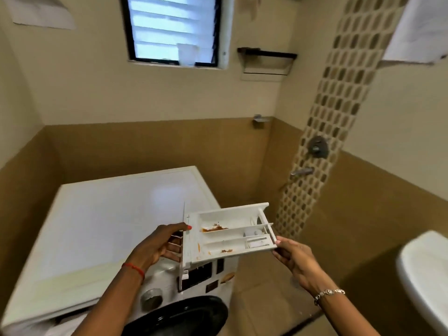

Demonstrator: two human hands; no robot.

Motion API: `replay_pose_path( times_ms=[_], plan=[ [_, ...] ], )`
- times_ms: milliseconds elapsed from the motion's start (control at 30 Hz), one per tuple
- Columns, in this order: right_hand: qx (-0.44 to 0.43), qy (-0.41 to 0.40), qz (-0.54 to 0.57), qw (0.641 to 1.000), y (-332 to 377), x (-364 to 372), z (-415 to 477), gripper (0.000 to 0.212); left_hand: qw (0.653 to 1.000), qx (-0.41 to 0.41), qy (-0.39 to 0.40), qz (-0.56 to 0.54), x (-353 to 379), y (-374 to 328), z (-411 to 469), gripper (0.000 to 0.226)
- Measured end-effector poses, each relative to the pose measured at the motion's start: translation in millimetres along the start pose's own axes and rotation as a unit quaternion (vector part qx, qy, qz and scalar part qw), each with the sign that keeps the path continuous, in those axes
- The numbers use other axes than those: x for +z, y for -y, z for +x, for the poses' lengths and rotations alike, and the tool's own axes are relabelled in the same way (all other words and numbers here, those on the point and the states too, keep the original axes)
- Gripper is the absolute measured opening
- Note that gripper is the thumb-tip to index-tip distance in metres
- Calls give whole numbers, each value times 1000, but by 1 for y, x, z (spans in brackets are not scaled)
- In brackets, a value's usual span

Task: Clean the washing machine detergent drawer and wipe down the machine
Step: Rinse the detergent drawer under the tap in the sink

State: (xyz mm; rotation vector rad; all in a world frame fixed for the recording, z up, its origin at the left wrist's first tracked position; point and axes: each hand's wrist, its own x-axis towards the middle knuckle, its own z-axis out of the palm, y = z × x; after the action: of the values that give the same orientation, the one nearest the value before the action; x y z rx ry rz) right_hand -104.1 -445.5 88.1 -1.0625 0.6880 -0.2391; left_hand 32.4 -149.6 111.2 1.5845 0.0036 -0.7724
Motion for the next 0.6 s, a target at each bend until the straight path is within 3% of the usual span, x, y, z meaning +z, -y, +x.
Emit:
replay_pose_path(
  times_ms=[300, 600],
  plan=[
    [-67, -185, 74, 978, 64, -159, -10, 10, 980, 5, 156, 123, 204, -47, 110, 33],
    [-81, -312, 145, 936, 93, -292, -68, 9, 930, -16, 298, 213, 391, -47, 139, 27]
  ],
)
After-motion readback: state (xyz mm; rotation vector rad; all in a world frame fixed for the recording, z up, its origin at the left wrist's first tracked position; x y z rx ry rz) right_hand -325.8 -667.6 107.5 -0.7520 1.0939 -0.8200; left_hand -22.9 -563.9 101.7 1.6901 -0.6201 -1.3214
